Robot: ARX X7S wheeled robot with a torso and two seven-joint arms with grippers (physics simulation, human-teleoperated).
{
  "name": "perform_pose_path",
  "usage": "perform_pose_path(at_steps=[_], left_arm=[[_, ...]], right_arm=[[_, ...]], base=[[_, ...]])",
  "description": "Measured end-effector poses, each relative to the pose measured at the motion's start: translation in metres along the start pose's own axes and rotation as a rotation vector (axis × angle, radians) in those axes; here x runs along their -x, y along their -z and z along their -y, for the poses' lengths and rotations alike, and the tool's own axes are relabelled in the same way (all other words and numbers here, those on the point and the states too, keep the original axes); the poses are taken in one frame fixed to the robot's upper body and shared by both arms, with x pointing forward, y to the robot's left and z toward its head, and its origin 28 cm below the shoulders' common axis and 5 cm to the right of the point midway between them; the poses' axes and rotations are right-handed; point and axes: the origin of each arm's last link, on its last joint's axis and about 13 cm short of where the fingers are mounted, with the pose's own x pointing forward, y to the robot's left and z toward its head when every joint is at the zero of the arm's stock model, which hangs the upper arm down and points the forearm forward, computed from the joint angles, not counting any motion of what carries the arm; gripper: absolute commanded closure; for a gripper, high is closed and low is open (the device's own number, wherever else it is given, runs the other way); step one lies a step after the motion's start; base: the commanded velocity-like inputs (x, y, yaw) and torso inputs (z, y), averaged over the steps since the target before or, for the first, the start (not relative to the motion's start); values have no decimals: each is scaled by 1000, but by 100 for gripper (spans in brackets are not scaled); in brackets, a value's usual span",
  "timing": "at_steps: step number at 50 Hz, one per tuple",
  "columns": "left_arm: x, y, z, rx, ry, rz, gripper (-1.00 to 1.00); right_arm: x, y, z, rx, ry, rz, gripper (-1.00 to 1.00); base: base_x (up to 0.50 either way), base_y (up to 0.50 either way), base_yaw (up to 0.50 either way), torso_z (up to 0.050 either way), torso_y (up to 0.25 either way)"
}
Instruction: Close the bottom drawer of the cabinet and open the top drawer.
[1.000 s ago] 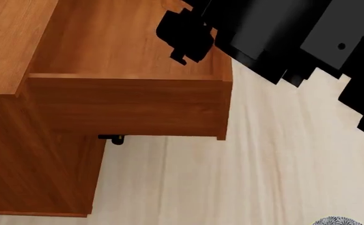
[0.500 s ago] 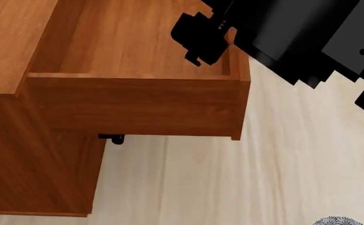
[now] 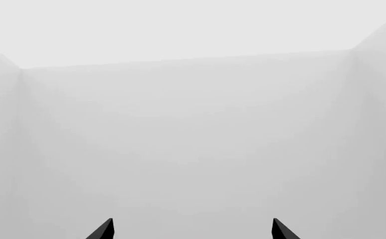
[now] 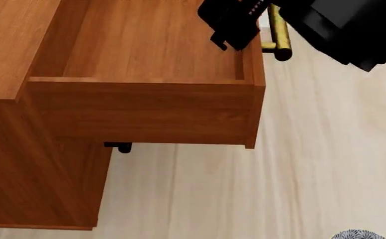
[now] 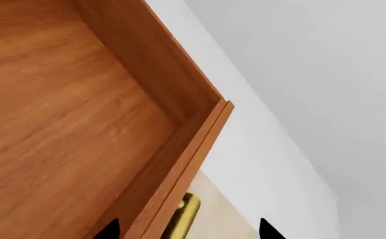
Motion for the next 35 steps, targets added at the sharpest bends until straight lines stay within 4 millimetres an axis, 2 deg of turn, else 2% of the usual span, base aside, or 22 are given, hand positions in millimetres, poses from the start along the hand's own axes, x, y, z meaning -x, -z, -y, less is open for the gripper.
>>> perform_pose_path(at_steps=[12, 25, 35], left_arm=[[0, -3, 0, -2, 1, 5, -100], [-1, -5, 0, -3, 2, 9, -100], [-1, -7, 0, -3, 4, 12, -100]], right_arm=[[16, 1, 26, -30, 137, -8, -100], [33, -1, 41, -66, 201, 16, -100], [47, 7, 50, -121, 244, 32, -100]], base=[[0, 0, 0, 0, 0], [0, 0, 0, 0, 0], [0, 0, 0, 0, 0]])
